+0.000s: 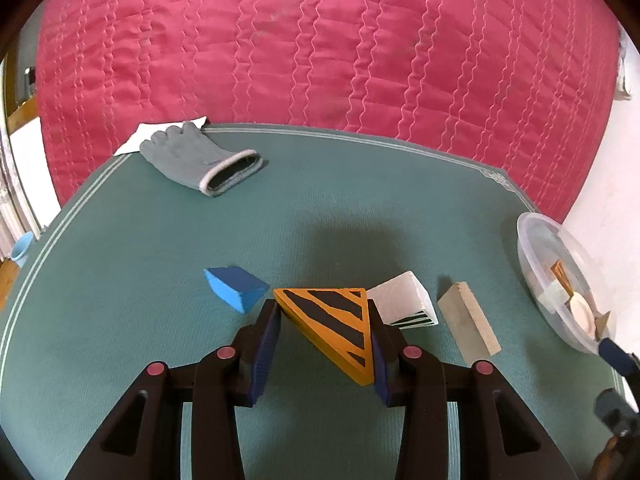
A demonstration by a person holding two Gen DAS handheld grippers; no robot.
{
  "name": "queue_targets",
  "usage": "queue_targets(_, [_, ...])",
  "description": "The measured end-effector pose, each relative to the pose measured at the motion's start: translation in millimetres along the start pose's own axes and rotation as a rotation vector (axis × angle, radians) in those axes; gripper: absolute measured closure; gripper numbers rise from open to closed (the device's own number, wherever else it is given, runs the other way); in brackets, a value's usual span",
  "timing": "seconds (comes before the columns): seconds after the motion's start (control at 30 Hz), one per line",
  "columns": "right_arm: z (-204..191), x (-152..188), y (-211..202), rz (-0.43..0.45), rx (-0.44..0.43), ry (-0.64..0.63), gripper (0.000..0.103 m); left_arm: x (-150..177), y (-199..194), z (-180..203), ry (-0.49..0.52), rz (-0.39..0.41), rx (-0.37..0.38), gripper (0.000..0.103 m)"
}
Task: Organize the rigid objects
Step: 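Grasp the tan wooden stick with the right tool while the left tool holds the triangle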
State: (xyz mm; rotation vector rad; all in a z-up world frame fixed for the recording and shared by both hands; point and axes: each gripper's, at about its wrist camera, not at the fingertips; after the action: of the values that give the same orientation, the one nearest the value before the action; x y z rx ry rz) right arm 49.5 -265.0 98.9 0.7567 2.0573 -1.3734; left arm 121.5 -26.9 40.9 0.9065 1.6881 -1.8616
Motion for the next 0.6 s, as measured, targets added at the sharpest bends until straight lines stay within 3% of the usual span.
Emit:
queue_targets(0.3, [-45, -10, 47, -0.076, -0.01, -0.08, 0.01, 6, -14, -8, -0.016, 0.022, -0.014, 0.06])
queue_targets(0.6, [-55, -16, 98, -0.188, 0.071, -0.075, 0.025, 7, -16, -11, -0.03, 0.029, -0.015, 0.06])
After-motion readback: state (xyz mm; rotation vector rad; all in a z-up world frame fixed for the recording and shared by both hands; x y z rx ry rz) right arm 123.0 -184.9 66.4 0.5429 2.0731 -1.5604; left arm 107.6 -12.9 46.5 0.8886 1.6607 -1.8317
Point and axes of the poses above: each gripper's, at about its wrist camera, not at the fingertips, and y roughly the way its jaws point, z to its right, x to its underside, and after that the axes turned 8 degrees about y, right-handed
